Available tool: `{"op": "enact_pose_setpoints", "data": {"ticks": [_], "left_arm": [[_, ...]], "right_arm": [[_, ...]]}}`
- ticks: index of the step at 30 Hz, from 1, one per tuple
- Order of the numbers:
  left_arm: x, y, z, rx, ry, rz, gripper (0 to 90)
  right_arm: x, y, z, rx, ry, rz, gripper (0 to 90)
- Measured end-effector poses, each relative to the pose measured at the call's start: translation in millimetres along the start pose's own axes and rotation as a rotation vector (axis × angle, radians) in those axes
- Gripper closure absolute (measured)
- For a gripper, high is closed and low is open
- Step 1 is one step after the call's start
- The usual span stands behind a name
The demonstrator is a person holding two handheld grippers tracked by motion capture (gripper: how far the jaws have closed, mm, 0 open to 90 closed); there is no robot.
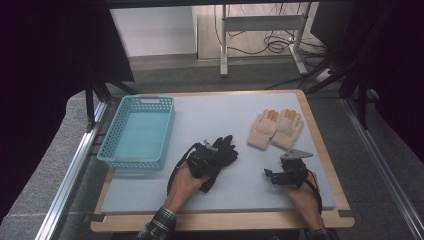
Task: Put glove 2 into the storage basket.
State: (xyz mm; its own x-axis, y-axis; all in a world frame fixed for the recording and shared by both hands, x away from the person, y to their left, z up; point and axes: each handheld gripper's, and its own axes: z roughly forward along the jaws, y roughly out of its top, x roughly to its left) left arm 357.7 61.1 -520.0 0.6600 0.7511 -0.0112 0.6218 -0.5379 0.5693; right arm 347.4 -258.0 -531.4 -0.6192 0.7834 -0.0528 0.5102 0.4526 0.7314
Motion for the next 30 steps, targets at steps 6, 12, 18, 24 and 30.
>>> {"op": "enact_pose_setpoints", "data": {"ticks": [6, 12, 18, 24, 30], "left_arm": [[4.5, 1.9, -6.4, -0.022, -0.027, -0.014, 63.2], [15.9, 8.5, -16.4, -0.053, -0.009, -0.032, 65.6], [27.0, 17.7, -28.8, -0.074, -0.016, -0.051, 65.4], [41.4, 28.0, -43.1, -0.086, 0.005, -0.068, 65.0], [53.6, 34.4, -58.7, -0.108, 0.034, -0.091, 64.5]], "right_arm": [[0.1, 0.0, 0.0, 0.000, -0.001, -0.001, 18.4], [0.0, 0.0, 0.0, 0.001, 0.000, 0.000, 18.4], [0.0, 0.0, -0.1, 0.001, 0.000, 0.001, 18.4], [0.1, 0.0, -0.1, 0.002, 0.000, 0.002, 18.4], [0.0, 0.0, -0.1, 0.001, 0.000, 0.000, 18.4]]}}
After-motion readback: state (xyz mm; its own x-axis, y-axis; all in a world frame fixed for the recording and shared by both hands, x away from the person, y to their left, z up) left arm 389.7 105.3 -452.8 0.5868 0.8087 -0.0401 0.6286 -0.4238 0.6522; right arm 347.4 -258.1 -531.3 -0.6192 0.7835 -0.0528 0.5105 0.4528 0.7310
